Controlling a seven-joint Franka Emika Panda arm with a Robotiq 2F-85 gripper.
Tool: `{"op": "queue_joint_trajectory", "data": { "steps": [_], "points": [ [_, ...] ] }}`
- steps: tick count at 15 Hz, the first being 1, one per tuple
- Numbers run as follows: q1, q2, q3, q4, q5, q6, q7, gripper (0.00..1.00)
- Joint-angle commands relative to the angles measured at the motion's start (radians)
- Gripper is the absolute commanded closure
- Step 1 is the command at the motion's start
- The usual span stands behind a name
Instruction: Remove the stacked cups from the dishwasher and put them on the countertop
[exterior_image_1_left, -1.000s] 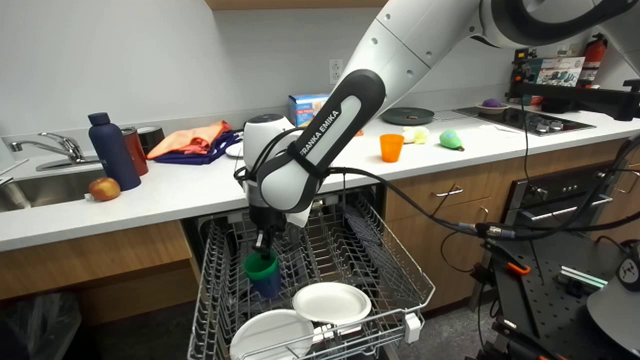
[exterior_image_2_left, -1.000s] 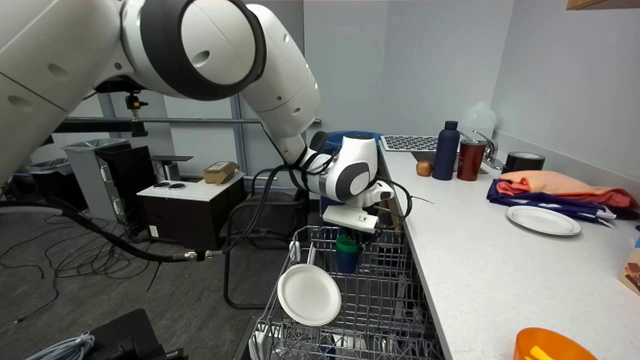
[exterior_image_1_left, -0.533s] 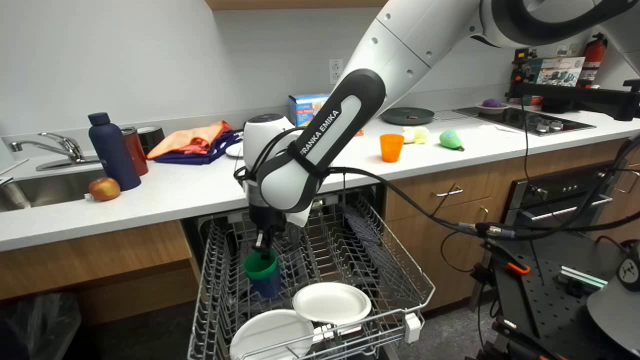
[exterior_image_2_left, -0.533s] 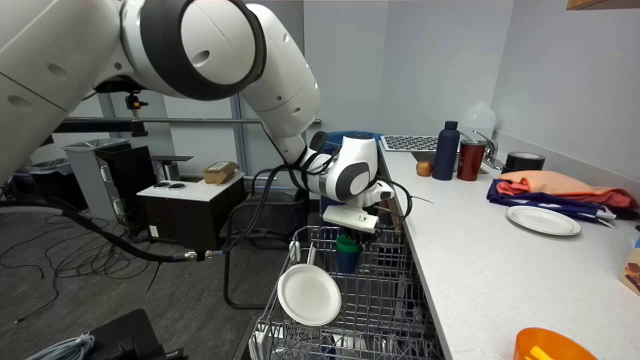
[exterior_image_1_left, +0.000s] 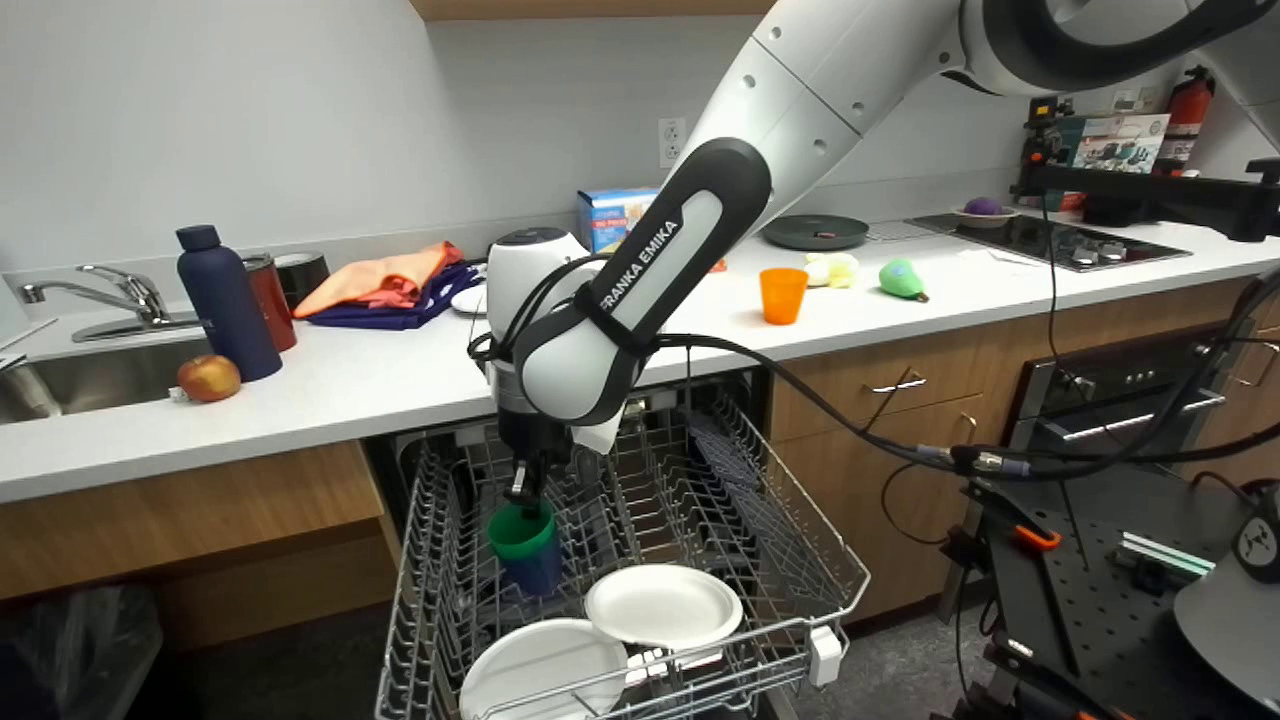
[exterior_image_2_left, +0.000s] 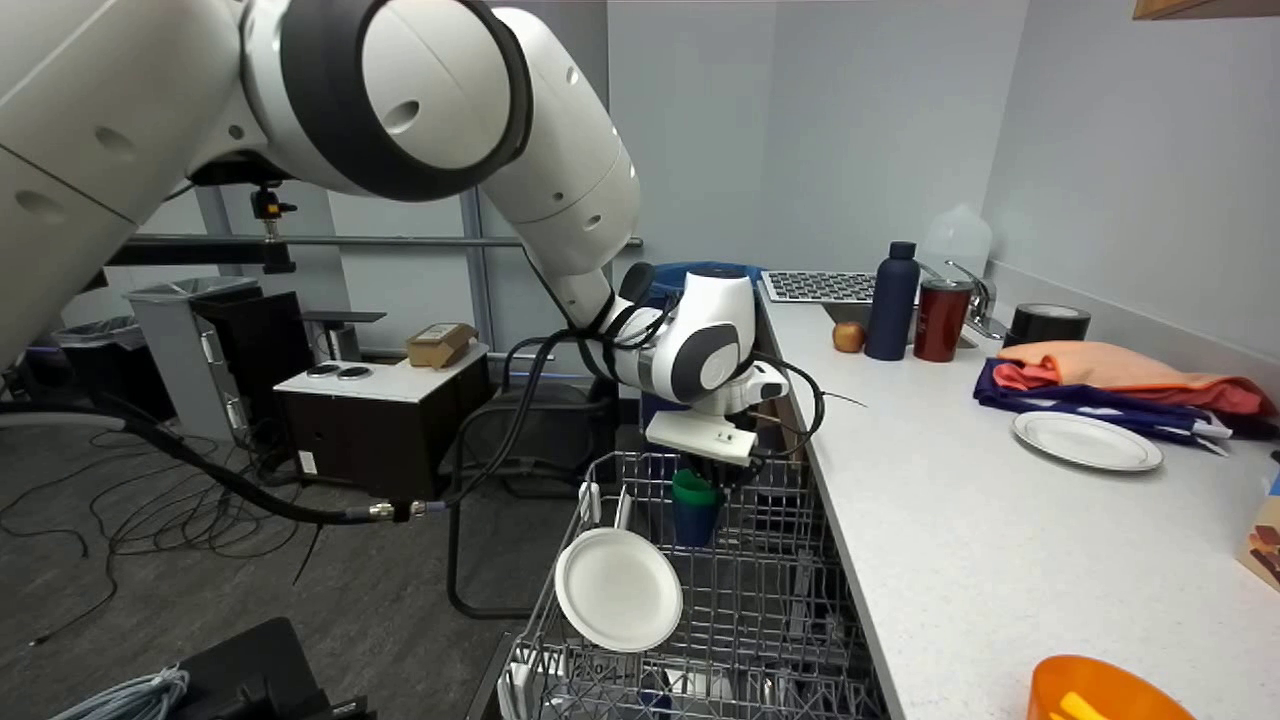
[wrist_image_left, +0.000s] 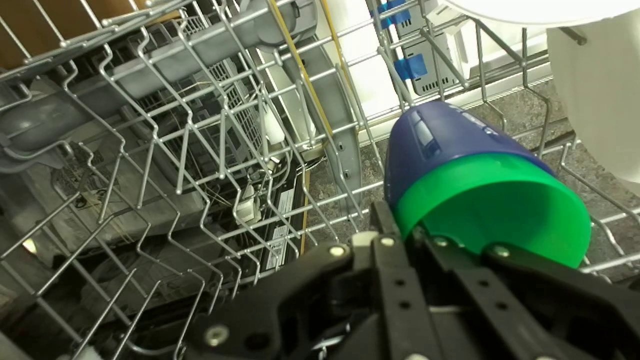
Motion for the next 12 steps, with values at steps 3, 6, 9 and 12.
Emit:
{"op": "queue_joint_trajectory", "data": {
  "steps": [3, 6, 9, 12],
  "points": [
    [-0.023, -0.035, 0.021, -0.032, 0.016, -0.017, -0.018, 0.98],
    [-0.001, 0.001, 0.002, 0.003, 0.002, -0.004, 0.002, 0.94],
    [-0.001, 0.001, 0.002, 0.003, 0.002, -0.004, 0.002, 0.94],
    [-0.001, 0.001, 0.002, 0.003, 0.002, -0.004, 0.002, 0.94]
  ]
}}
